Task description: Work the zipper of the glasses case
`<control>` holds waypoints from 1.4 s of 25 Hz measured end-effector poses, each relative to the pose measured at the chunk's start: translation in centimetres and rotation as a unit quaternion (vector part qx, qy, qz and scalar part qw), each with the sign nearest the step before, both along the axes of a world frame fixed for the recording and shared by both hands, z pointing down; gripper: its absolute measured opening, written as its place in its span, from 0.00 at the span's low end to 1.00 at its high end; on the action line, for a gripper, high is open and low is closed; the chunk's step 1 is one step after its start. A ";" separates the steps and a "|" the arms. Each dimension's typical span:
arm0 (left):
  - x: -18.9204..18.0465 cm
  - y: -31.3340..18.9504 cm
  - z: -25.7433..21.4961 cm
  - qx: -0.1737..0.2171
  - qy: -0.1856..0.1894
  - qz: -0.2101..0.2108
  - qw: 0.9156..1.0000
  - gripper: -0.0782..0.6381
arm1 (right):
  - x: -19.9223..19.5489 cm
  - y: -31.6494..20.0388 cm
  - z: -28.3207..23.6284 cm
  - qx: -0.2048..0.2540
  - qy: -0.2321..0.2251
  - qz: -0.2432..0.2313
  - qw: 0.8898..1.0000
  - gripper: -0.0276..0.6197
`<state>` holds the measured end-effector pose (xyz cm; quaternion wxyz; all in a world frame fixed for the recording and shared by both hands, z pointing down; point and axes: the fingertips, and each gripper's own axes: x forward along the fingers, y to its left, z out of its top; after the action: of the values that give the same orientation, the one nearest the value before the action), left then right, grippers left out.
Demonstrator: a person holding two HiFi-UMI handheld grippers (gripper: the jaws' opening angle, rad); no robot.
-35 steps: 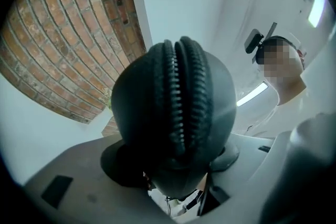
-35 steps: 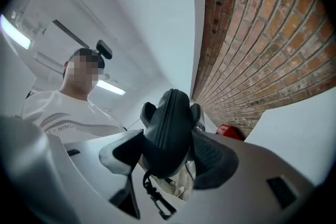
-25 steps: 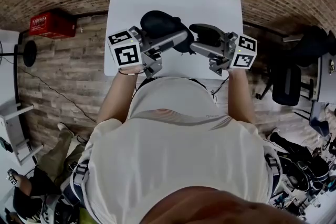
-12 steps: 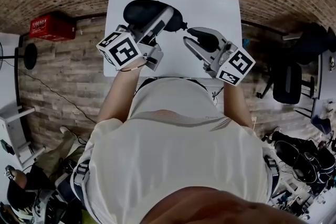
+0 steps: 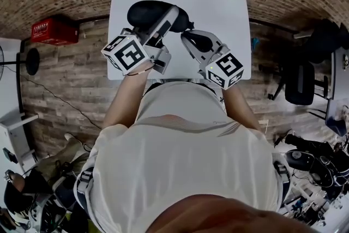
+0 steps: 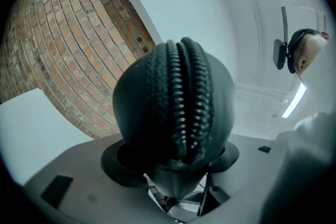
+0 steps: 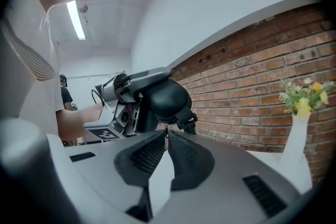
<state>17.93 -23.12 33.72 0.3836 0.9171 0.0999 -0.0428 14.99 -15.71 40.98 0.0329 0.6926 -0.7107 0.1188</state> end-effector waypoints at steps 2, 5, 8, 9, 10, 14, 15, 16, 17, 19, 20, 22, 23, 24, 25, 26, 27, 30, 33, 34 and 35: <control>-0.1 -0.2 0.1 0.001 -0.001 0.001 1.000 0.49 | -0.1 -0.3 -0.1 0.003 0.001 0.004 1.000 0.14; -0.3 -0.4 0.4 -0.001 -0.005 -0.001 1.000 0.49 | -0.3 -0.7 0.0 0.000 0.000 0.007 1.000 0.13; -0.4 0.1 0.6 -0.002 -0.006 -0.005 1.000 0.49 | -0.2 0.1 0.1 -0.007 0.007 0.011 1.000 0.13; -0.5 0.3 0.6 -0.002 -0.006 -0.007 1.000 0.49 | -0.1 0.3 0.2 -0.010 0.011 0.015 1.000 0.13; -0.5 0.4 0.7 -0.002 -0.005 -0.009 1.000 0.49 | -0.1 0.5 0.3 -0.014 0.017 0.019 1.000 0.13; -1.0 0.9 1.0 0.007 -0.008 -0.013 1.000 0.49 | 0.5 1.1 0.6 -0.027 0.040 0.043 0.998 0.13; -1.0 1.2 1.0 0.007 -0.009 -0.012 1.000 0.49 | 0.8 1.4 0.6 -0.029 0.048 0.047 0.997 0.13; -1.1 1.7 1.1 0.005 -0.009 -0.010 1.000 0.49 | 1.0 1.9 0.5 -0.031 0.056 0.051 0.997 0.13; -1.1 2.3 1.2 0.004 -0.009 -0.007 1.000 0.49 | 1.2 2.5 0.5 -0.033 0.064 0.054 0.996 0.13; -1.0 3.1 1.2 0.006 -0.009 0.002 1.000 0.49 | 1.7 3.2 0.3 -0.036 0.082 0.060 0.994 0.13; -1.0 3.0 1.2 0.011 -0.008 0.009 1.000 0.49 | 1.9 3.0 0.2 -0.039 0.090 0.063 0.993 0.13; -1.1 2.5 1.3 0.020 -0.009 0.023 0.999 0.49 | 2.2 2.3 0.0 -0.042 0.106 0.070 0.991 0.13; -1.1 2.4 1.3 0.024 -0.010 0.030 0.999 0.49 | 2.3 1.9 -0.1 -0.043 0.114 0.073 0.990 0.13; -1.1 2.3 1.4 0.030 -0.012 0.038 0.999 0.49 | 2.4 1.8 -0.2 -0.044 0.122 0.075 0.989 0.13; -1.1 2.5 1.5 0.037 -0.013 0.045 0.998 0.49 | 2.5 1.8 -0.2 -0.045 0.131 0.076 0.988 0.13; -1.1 2.6 1.6 0.043 -0.014 0.052 0.998 0.49 | 2.7 1.8 -0.3 -0.046 0.142 0.076 0.986 0.13; -1.1 2.8 1.8 0.048 -0.016 0.059 0.997 0.49 | 2.8 1.9 -0.4 -0.048 0.154 0.074 0.984 0.13; -1.0 3.3 2.0 0.061 -0.022 0.073 0.995 0.49 | 3.1 2.1 -0.4 -0.057 0.196 0.067 0.977 0.13; -0.9 3.9 2.0 0.086 -0.025 0.083 0.993 0.49 | 3.3 2.2 -0.2 -0.065 0.228 0.061 0.970 0.13; -0.9 4.1 2.0 0.095 -0.025 0.088 0.991 0.49 | 3.3 2.2 -0.2 -0.066 0.235 0.061 0.968 0.13; -0.9 4.3 2.0 0.104 -0.025 0.093 0.990 0.49 | 3.4 2.3 -0.2 -0.067 0.244 0.061 0.966 0.13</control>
<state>17.04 -18.86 35.68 0.2911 0.9394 0.1791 0.0271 18.35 -13.45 40.74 0.2443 0.7386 -0.6284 -0.0049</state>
